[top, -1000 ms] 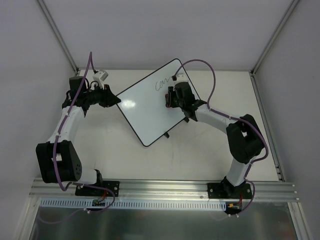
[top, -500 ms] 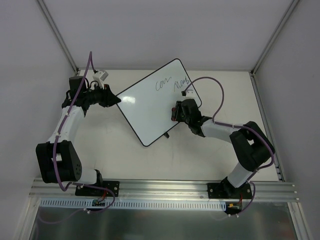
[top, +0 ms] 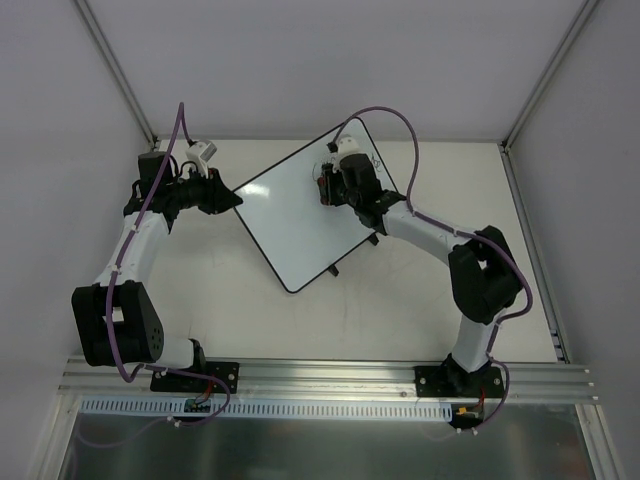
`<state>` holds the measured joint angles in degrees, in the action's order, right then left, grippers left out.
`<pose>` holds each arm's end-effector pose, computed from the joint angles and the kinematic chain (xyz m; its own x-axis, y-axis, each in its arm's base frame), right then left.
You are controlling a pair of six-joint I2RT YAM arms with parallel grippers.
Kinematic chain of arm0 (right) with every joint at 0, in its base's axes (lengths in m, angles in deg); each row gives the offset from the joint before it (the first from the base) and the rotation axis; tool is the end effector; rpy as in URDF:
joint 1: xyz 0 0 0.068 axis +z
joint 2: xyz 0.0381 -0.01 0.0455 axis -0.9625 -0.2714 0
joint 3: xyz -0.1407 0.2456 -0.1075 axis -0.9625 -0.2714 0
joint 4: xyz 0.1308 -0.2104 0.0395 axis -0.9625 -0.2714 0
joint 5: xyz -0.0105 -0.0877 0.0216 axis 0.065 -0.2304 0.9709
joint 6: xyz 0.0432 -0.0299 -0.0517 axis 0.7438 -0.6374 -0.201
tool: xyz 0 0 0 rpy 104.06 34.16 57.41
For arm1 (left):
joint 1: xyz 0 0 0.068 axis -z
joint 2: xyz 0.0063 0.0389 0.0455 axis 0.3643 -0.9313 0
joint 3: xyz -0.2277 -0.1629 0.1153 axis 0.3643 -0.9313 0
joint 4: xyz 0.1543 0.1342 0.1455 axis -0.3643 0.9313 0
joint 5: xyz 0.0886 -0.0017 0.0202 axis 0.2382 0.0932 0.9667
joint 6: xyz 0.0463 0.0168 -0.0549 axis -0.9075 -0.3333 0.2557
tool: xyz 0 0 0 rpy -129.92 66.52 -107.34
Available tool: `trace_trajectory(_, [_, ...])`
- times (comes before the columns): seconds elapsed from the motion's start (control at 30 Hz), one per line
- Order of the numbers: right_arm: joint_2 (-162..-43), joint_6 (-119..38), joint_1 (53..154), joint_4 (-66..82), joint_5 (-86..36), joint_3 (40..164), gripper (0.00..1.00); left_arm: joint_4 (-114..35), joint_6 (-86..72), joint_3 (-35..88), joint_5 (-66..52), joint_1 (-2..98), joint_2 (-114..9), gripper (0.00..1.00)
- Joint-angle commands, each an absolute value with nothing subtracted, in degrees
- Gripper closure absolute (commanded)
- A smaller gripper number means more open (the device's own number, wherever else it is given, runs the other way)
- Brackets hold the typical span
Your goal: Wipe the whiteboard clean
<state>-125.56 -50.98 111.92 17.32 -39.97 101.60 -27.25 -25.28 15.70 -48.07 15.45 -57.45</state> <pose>0.3626 0.2705 0.2915 -0.2444 -0.2669 -0.9322 -0.5312 0.8411 -0.1016 0.3146 -0.0143 0.3286 -0.4098 0.0394 -0.9113 0.6456 0.7183 -0.2593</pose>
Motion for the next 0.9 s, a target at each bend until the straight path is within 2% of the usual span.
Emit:
trace_trajectory(0.0, [-128.7,-58.1,113.0,14.5,-35.3,107.9,1.0,-26.4,-30.9,16.3,-50.7,17.7,-57.1,1.0])
trace_trajectory(0.13, [-131.2,-63.1,115.2,11.2,-33.5,114.6,1.0,-26.2,-31.3,16.3,-51.2,17.8,-57.1,1.0])
trace_trajectory(0.47, [-134.1,-70.0,118.0,9.6,-34.5,119.3,1.0,-24.7,-32.5,16.6,-51.8,18.2,-57.1,1.0])
trace_trajectory(0.87, [-135.1,-68.4,107.0,9.0,-34.6,121.7,1.0,-23.0,-34.5,16.9,-52.3,18.3,-56.7,1.0])
